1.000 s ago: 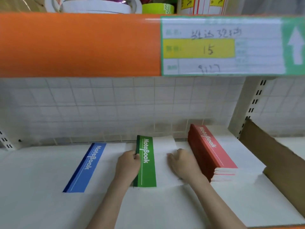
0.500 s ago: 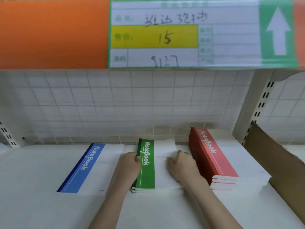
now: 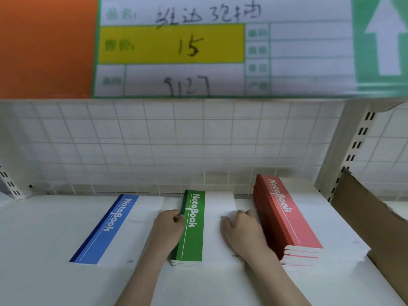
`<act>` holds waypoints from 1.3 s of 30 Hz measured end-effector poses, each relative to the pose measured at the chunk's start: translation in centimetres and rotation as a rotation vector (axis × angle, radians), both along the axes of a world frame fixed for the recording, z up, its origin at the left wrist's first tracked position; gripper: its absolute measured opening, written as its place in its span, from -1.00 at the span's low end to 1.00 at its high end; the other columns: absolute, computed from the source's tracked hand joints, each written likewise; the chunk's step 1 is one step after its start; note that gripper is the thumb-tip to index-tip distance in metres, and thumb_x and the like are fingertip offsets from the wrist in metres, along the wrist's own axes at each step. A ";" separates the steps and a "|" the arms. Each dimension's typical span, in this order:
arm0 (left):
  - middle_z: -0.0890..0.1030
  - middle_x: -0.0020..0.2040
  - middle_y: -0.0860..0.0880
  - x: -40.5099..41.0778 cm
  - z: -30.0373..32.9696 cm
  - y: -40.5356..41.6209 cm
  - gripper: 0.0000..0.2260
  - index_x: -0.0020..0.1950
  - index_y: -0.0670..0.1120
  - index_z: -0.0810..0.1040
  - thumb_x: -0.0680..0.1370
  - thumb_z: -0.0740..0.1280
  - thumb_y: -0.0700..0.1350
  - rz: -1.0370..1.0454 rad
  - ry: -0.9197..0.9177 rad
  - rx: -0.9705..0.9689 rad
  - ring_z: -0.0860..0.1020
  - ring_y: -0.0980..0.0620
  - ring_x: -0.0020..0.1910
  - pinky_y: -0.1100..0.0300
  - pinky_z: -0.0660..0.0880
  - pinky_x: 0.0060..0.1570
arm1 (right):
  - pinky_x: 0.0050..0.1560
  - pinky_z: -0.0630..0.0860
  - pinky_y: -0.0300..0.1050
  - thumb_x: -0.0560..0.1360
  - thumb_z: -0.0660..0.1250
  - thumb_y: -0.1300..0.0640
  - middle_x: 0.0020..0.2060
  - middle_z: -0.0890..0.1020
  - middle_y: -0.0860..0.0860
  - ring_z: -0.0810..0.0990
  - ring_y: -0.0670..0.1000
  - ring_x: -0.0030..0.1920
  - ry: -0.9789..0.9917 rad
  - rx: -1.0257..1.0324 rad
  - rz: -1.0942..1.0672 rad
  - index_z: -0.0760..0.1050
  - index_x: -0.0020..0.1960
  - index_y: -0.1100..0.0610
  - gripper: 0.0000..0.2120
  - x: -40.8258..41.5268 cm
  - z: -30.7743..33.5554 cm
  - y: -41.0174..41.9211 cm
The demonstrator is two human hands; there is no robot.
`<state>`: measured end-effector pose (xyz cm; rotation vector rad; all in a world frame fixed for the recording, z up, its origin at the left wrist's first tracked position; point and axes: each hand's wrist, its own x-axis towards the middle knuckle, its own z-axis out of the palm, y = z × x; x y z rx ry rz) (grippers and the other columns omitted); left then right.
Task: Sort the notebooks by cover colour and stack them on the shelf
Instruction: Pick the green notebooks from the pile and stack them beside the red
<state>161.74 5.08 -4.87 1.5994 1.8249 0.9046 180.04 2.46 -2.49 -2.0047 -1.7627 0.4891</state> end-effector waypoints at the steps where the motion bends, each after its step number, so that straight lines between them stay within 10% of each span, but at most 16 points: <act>1: 0.62 -0.19 -0.25 0.0 0.0 0.1 -0.71 -0.22 -0.27 0.52 0.60 0.15 -0.15 0.008 0.006 0.006 0.48 0.03 -0.33 0.21 0.35 -0.30 | 0.08 0.43 -0.11 0.61 0.09 -0.01 0.17 0.42 0.16 0.54 0.17 0.05 0.017 -0.013 0.001 0.45 0.16 0.26 -0.63 0.1 0.0 0.1; 19: 0.57 -0.36 -0.03 0.2 0.1 -0.7 -0.66 -0.30 -0.20 0.46 0.64 0.10 -0.16 -0.007 0.014 0.009 0.51 0.23 -0.48 0.48 0.32 -0.52 | 0.12 0.45 -0.09 0.62 0.07 0.02 0.22 0.35 0.19 0.54 0.16 0.06 0.013 -0.058 0.030 0.36 0.24 0.32 -0.61 -0.2 -0.3 0.2; 39: 0.51 0.11 -0.12 -0.7 2.6 -1.5 -0.75 0.21 -0.12 0.54 0.61 0.16 -0.12 -0.041 0.227 0.225 0.50 -0.06 0.07 0.07 0.46 0.06 | 0.32 0.32 0.03 0.61 0.06 -0.02 0.44 0.25 0.04 0.26 0.09 0.40 -0.168 0.156 0.099 0.24 0.43 0.15 -0.56 -3.2 2.3 -1.4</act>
